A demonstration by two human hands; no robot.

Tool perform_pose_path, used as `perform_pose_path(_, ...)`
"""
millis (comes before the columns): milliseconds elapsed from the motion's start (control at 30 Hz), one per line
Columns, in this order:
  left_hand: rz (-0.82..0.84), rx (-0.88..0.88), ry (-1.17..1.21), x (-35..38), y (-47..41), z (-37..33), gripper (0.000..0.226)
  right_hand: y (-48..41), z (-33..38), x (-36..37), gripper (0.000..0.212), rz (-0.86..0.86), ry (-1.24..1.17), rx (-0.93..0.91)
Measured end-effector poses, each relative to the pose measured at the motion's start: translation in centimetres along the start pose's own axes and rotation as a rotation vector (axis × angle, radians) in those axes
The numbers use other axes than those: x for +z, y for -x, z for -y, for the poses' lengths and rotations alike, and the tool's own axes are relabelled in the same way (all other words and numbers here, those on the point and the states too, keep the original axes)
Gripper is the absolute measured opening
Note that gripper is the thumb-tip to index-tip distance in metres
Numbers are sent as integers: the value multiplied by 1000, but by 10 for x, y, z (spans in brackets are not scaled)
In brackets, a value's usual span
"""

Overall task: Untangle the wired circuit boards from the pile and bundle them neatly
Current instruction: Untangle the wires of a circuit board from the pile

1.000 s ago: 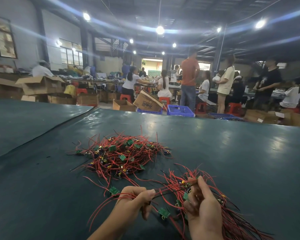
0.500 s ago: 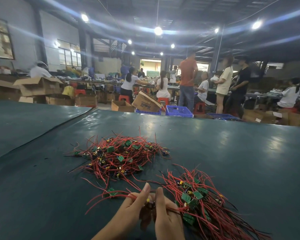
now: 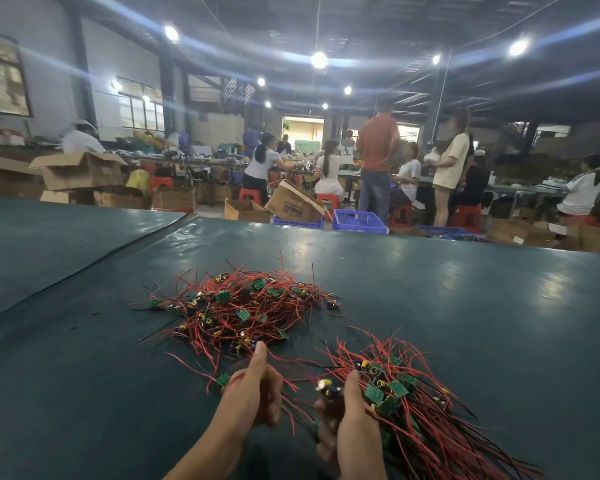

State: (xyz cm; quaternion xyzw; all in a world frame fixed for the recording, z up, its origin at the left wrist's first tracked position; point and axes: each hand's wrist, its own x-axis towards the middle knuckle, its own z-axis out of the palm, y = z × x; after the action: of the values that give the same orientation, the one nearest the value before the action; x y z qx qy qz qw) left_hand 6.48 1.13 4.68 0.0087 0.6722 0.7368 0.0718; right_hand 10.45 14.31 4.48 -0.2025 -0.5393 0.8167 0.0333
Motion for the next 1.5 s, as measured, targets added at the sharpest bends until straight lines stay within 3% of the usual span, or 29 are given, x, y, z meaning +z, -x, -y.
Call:
perform_pose_path(100, 30, -22, 115, -3, -3, -3, 65, -1, 9, -7, 68, -40, -140, 50)
perform_pose_path(233, 157, 54, -27, -8, -3, -2, 57, -6, 11, -14, 65, -72, -367, 38)
perform_pose_path(300, 72, 179, -263, -14, -4, 0, 47, -6, 13, -17, 60, -111, -441, 10)
perform_pose_path(400, -206, 461, -906, -32, -12, 11, 12, -7, 16, -20, 47, -181, -497, -91)
perform_pose_path(467, -243, 452, -1204, -43, -15, 18, 26, -7, 16, -19, 45, -185, -502, -141)
perform_pose_path(533, -195, 366, -1298, -50, -19, 26, 41, -7, 15, -18, 46, -156, -487, -160)
perform_pose_path(833, -283, 542, -1220, -51, -20, 19, 23, -7, 8, -12, 46, -77, -335, -181)
perform_pose_path(967, -440, 818, -965, -42, -16, 11, 13, -4, 5, -9, 52, -58, -214, -274)
perform_pose_path(1133, -485, 956, -681, -40, -17, 6, 16, 9, 4, -7, 60, -7, 21, -508)
perform_pose_path(1333, -562, 1078, -555, -42, -16, 0, 18, 14, -4, 5, 36, 245, 314, -351)
perform_pose_path(1500, -347, 1182, -601, -26, -6, 3, 24, 17, -8, 10, 17, 244, 303, -405)
